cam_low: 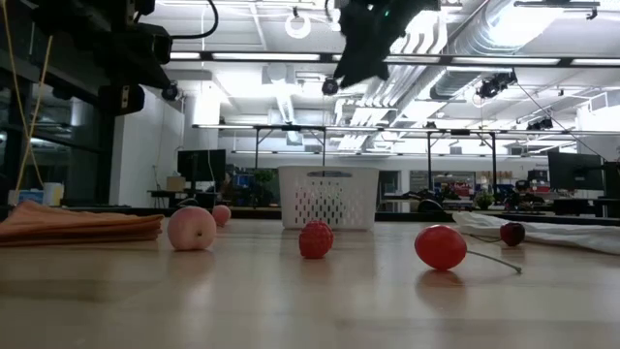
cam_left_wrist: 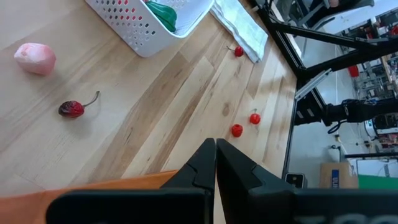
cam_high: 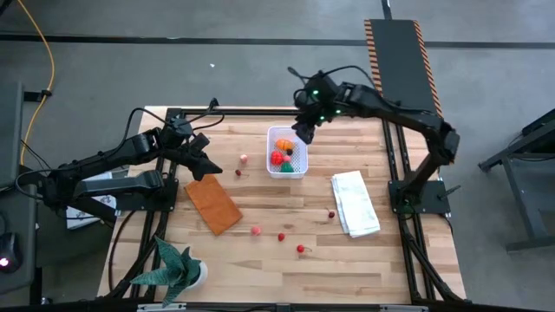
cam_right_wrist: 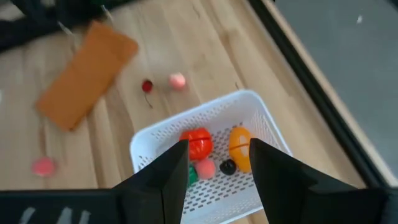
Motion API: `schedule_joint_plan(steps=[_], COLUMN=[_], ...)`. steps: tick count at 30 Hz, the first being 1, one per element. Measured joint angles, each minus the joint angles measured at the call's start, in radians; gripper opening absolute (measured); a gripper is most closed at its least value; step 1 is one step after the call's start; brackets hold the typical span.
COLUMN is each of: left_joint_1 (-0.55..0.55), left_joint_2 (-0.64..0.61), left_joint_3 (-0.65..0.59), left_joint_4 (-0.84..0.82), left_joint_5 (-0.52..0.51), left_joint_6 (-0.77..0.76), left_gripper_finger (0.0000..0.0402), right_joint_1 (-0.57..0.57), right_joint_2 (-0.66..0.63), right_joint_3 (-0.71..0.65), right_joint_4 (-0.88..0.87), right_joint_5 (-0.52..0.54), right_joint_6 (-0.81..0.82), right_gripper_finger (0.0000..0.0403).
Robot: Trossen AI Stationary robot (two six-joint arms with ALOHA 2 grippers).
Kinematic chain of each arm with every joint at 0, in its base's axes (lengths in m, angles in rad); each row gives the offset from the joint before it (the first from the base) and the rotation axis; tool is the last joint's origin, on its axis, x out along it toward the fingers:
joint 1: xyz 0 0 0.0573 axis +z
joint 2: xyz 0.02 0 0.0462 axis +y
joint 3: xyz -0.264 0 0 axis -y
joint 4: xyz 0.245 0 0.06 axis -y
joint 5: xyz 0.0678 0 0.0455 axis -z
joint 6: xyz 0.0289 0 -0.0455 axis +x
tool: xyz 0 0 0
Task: Pick and placing Produce into tupperware
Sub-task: Put the red cherry into the white bin
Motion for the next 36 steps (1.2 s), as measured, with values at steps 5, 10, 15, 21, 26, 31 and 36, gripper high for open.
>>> schedule_joint_plan(steps=[5, 10, 15, 21, 26, 31, 36], left_joint_1=[0.000, 0.000, 0.000, 0.000, 0.000, 0.000, 0.000], left_joint_2=[0.000, 0.000, 0.000, 0.000, 0.000, 0.000, 0.000], left_joint_3=[0.000, 0.000, 0.000, 0.000, 0.000, 0.000, 0.000], left_joint_4=[0.000, 0.000, 0.000, 0.000, 0.000, 0.000, 0.000], left_joint_5=[0.000, 0.000, 0.000, 0.000, 0.000, 0.000, 0.000], left_joint_6=[0.015, 0.015, 0.015, 0.016, 0.018, 0.018, 0.017], left_gripper_finger=[0.0003, 0.0003, 0.0003, 0.0003, 0.0003, 0.0003, 0.0003], right_joint_1=[-0.006, -0.023, -0.049, -0.074, -0.090, -0.099, -0.098], right_joint_2=[-0.089, -0.185, -0.281, -0.397, -0.486, -0.576, -0.666], right_joint_3=[0.000, 0.000, 0.000, 0.000, 0.000, 0.000, 0.000], right_joint_4=[0.022, 0.076, 0.102, 0.105, 0.104, 0.077, 0.043], right_joint_5=[0.001, 0.001, 0.001, 0.002, 0.002, 0.027, 0.080], right_joint_6=[0.033, 0.067, 0.085, 0.094, 0.103, 0.104, 0.116], right_gripper_finger=[0.0160, 0.0160, 0.0160, 0.0160, 0.0160, 0.0160, 0.0160])
